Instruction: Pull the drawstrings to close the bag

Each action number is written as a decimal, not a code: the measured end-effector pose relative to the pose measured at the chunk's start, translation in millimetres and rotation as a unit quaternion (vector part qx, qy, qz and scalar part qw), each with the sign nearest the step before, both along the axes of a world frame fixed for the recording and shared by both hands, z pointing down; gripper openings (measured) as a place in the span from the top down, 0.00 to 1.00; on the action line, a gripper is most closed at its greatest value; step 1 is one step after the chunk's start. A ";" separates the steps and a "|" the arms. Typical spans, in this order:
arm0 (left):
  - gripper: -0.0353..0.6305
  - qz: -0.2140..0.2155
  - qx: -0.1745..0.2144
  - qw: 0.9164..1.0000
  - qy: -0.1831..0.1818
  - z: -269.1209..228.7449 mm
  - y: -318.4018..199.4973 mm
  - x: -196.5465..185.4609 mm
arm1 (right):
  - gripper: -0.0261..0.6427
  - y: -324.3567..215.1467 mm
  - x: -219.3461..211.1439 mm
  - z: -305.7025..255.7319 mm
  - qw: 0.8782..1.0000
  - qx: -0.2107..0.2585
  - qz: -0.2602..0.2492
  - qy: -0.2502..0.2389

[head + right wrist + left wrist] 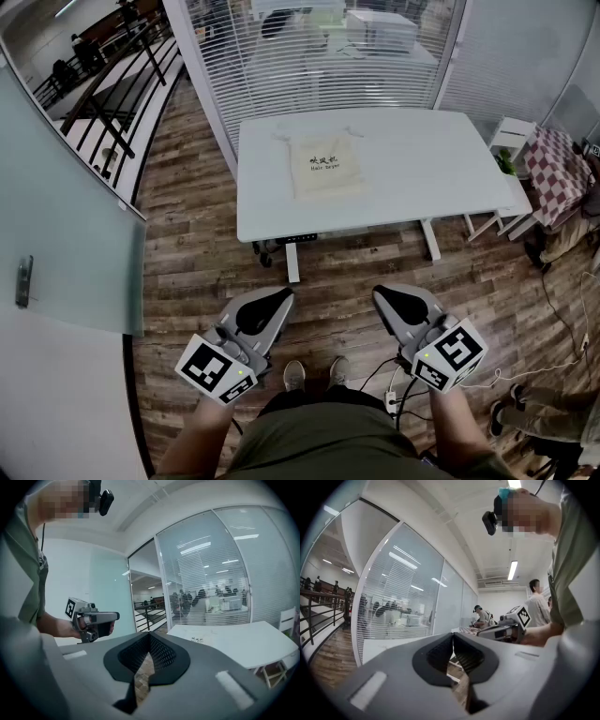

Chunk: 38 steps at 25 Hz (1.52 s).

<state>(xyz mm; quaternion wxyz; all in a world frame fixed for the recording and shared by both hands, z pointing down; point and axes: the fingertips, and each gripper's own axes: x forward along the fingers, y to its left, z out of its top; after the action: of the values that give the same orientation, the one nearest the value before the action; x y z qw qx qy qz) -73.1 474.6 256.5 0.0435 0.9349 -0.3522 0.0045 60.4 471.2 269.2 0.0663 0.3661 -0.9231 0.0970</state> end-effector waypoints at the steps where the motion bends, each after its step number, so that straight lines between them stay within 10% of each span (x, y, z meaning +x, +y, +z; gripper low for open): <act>1: 0.94 0.000 0.000 1.000 0.000 0.2 -1.8 0.4 | 0.95 -1.7 0.2 0.4 1.000 0.000 0.000 0.000; 38: 0.94 -0.043 -0.038 0.998 -0.010 49.1 -53.2 58.0 | 0.95 -60.6 81.0 35.2 0.999 -0.038 0.009 -0.035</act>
<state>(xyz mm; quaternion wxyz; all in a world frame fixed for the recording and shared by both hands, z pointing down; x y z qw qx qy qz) -15.1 421.4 305.6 0.0758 0.9165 -0.3919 0.0258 141.4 410.5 304.4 0.0470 0.3683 -0.9171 0.1451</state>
